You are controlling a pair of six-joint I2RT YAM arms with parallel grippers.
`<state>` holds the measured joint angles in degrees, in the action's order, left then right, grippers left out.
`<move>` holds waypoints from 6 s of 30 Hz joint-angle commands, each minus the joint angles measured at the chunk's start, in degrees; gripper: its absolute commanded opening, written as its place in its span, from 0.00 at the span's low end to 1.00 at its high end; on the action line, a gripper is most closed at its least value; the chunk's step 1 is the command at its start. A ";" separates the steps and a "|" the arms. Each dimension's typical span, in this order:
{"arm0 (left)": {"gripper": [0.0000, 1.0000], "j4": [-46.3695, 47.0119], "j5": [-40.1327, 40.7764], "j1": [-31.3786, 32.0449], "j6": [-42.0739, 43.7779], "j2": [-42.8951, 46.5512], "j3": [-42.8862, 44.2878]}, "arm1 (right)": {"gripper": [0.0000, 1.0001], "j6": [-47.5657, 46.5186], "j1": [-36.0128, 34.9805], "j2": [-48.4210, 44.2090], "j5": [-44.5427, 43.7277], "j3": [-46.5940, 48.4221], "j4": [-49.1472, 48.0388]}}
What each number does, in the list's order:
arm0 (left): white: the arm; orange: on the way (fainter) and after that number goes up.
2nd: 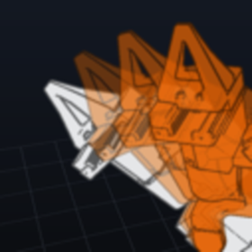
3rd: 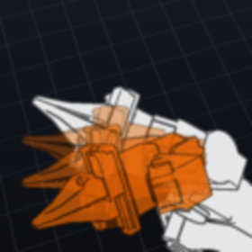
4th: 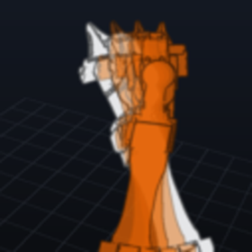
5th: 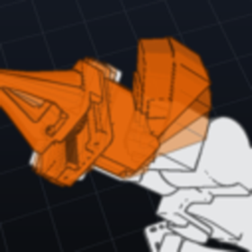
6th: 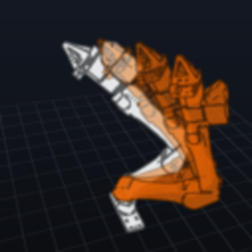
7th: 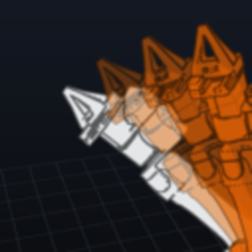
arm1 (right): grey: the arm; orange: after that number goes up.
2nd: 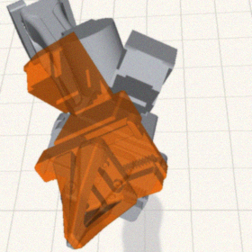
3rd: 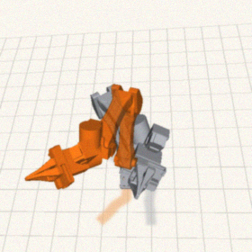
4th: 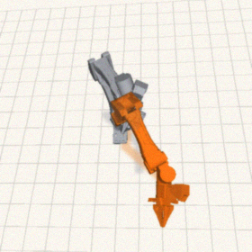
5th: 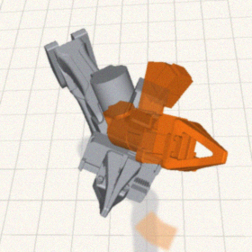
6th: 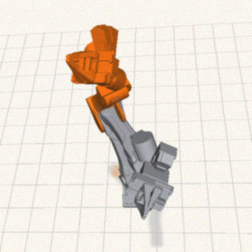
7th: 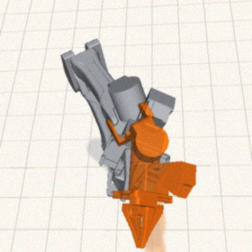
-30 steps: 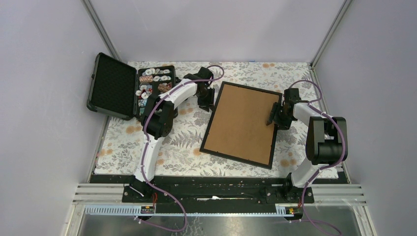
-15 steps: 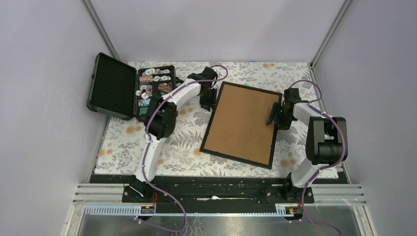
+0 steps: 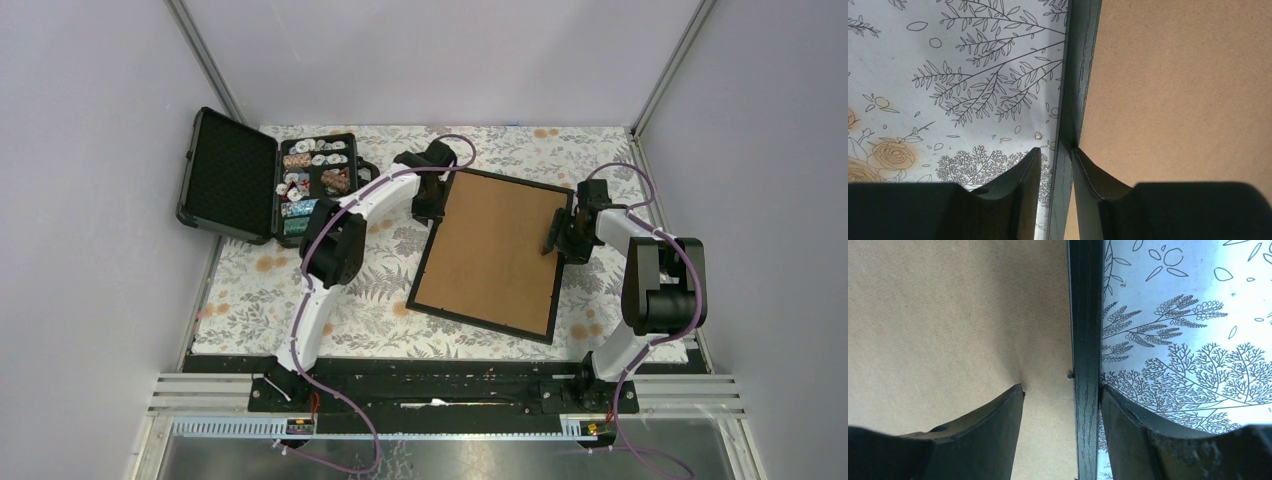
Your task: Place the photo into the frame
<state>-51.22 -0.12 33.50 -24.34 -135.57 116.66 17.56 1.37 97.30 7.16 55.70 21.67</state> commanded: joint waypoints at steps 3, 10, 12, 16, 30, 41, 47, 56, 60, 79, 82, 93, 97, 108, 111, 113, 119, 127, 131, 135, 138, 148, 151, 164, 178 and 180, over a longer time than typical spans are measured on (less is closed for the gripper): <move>0.35 -2.87 0.75 6.05 -3.40 -11.54 0.16 | 0.64 -0.06 -2.84 2.96 4.14 -0.79 -1.90; 0.39 -6.32 4.64 9.05 -5.41 -16.11 2.78 | 0.64 -0.07 -3.12 3.08 4.20 -0.77 -1.81; 0.40 -6.56 5.12 9.63 -5.83 -16.39 2.19 | 0.64 -0.11 -3.12 3.05 4.18 -0.76 -1.72; 0.45 -5.73 5.91 9.70 -4.25 -14.08 2.01 | 0.64 -0.15 -3.15 2.98 3.83 -0.72 -1.55; 0.83 7.45 -18.59 3.74 -1.94 0.79 -11.17 | 0.69 0.01 -3.12 6.26 1.95 6.57 3.06; 0.83 25.61 -31.33 7.22 -11.29 21.07 -37.66 | 0.77 1.17 -4.86 9.42 6.44 15.00 5.91; 0.99 21.26 -25.98 -1.85 -8.81 24.14 -35.79 | 0.79 -0.68 -4.83 9.63 1.07 14.94 6.92; 0.59 17.94 -15.67 -8.60 -10.95 17.22 -24.23 | 0.70 -1.21 -4.81 9.41 -0.45 12.85 5.39; 0.45 15.18 -11.55 -9.14 -11.31 12.98 -18.57 | 0.69 -1.38 -4.86 9.77 -0.49 12.33 4.47; 0.40 18.67 -7.38 -10.90 -11.54 14.99 -24.07 | 0.68 -1.43 -4.79 10.09 0.36 11.80 3.60; 0.39 19.06 -7.57 -11.31 -11.62 14.84 -24.54 | 0.68 -1.48 -4.86 9.93 0.31 11.80 3.57; 0.44 20.96 -8.82 -12.15 -10.98 17.07 -28.17 | 0.68 -1.48 -4.88 10.50 0.84 11.71 3.53; 0.43 21.68 -8.86 -12.23 -11.07 16.89 -28.84 | 0.68 -1.48 -4.93 10.32 1.02 11.54 3.47; 0.60 23.68 -9.27 -12.63 -9.78 20.76 -31.98 | 0.68 -1.51 -4.97 10.47 1.37 11.45 3.47; 0.52 23.77 -9.16 -12.92 -9.73 20.44 -32.52 | 0.68 -1.58 -4.96 10.49 1.31 11.37 3.60; 0.51 23.81 -9.12 -13.06 -9.74 20.16 -32.47 | 0.68 -1.57 -4.90 10.47 1.21 11.23 3.56; 0.51 23.22 -8.76 -13.02 -9.94 17.62 -30.31 | 0.68 -1.57 -4.94 10.48 1.37 11.36 3.55; 0.50 23.22 -9.40 -12.69 -10.76 15.00 -29.45 | 0.68 -1.64 -5.06 10.50 1.41 11.26 3.57; 0.51 23.25 -9.32 -12.42 -10.98 14.43 -29.29 | 0.68 -1.65 -5.10 10.49 1.53 11.25 3.60; 0.52 23.27 -8.60 -12.15 -11.12 13.93 -29.55 | 0.68 -1.61 -5.18 10.41 1.46 11.18 3.58; 0.53 23.19 -8.52 -12.05 -11.19 13.13 -29.11 | 0.68 -1.70 -5.21 10.45 1.45 11.20 3.53; 0.53 22.89 -7.58 -11.89 -10.84 12.57 -30.21 | 0.68 -1.74 -5.24 10.35 1.45 11.07 3.56; 0.50 25.12 -9.04 -12.01 -10.42 15.69 -32.81 | 0.68 -1.74 -5.32 10.38 1.54 11.09 3.56; 0.47 31.07 -14.03 -14.96 -11.26 20.87 -38.88 | 0.68 -1.78 -5.58 10.33 1.72 11.02 3.65; 0.44 24.43 -6.45 -12.03 -11.33 15.01 -31.83 | 0.68 -1.77 -5.75 9.96 1.63 11.09 3.73; 0.43 23.37 -4.92 -11.39 -11.09 14.35 -31.14 | 0.68 -1.80 -5.75 9.97 1.63 11.09 3.73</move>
<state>-24.91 -10.63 20.82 -36.05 -118.45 83.29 15.66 -2.74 106.76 6.52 67.99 25.67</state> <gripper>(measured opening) 0.438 0.680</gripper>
